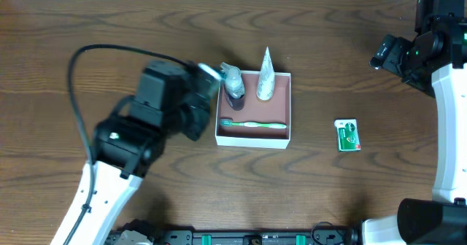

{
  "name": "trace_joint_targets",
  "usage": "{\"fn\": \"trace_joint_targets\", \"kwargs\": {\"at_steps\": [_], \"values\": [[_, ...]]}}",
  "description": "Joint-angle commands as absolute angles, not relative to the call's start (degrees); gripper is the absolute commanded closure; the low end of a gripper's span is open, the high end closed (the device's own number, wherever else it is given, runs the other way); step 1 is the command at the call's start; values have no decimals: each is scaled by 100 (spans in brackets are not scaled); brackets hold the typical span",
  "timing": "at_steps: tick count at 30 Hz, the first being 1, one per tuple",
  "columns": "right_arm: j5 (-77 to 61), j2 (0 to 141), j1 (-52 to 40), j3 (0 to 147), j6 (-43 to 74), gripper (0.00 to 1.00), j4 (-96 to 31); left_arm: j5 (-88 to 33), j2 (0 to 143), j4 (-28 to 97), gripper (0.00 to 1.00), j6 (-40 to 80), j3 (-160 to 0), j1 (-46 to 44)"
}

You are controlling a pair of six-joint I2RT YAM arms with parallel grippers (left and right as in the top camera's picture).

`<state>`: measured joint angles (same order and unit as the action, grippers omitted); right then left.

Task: Pack container
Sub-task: 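Lay the toothpaste tube in the box and release it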

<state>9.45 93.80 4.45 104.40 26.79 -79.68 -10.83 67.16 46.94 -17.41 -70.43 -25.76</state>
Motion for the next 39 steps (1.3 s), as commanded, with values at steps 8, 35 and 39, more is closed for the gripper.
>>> {"fn": "trace_joint_targets", "kwargs": {"at_steps": [8,35,39], "values": [[961,9389,467,10451,2783,1,-7970,-1179,8381,3710,89,-3771,-7026,-3435],[961,9389,467,10451,2781,1,-7970,235,7791,4530,2,-1997,-7035,-2606],[961,9389,467,10451,2783,1,-7970,202,7876,4663,2,-1286,-6980,-1752]]}}
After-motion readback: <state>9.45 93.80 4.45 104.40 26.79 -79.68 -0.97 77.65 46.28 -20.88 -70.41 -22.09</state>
